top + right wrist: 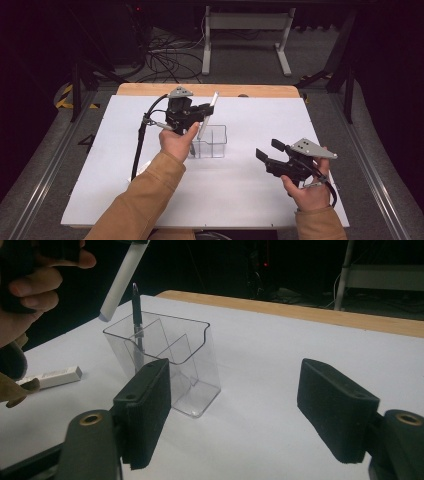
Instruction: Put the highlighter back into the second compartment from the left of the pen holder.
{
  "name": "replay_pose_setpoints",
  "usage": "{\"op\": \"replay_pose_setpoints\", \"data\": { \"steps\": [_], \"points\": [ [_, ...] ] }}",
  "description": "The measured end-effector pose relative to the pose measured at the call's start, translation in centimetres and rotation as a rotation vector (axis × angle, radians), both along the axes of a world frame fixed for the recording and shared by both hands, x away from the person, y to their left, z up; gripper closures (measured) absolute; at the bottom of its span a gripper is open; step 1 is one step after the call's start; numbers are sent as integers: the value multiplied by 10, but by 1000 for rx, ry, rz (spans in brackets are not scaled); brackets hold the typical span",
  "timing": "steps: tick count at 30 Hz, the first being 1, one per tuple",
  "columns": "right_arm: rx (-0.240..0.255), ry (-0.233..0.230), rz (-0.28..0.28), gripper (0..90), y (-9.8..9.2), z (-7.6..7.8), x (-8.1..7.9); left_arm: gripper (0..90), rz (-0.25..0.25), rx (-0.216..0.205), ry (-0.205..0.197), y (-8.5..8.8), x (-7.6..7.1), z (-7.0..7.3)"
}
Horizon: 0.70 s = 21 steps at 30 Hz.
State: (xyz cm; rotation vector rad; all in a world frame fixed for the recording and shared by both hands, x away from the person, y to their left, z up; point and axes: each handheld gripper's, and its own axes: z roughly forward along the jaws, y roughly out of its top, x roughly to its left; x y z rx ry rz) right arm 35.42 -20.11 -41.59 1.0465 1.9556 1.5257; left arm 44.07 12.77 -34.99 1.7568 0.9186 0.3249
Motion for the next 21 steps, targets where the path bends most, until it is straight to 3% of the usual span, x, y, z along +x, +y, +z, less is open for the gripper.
{"op": "replay_pose_setpoints", "data": {
  "steps": [10,12,17,21],
  "points": [
    [0,1,-2,306,-1,0,0,782,2,10,-6,-7,5,-1],
    [0,1,-1,306,-1,0,0,782,-11,5,-27,-7,6,-3],
    [1,-1,-3,306,-1,0,0,782,-3,43,-71,-10,7,-8],
    [0,0,-1,306,-1,0,0,782,-2,45,-63,-11,11,-12]
  ]
}}
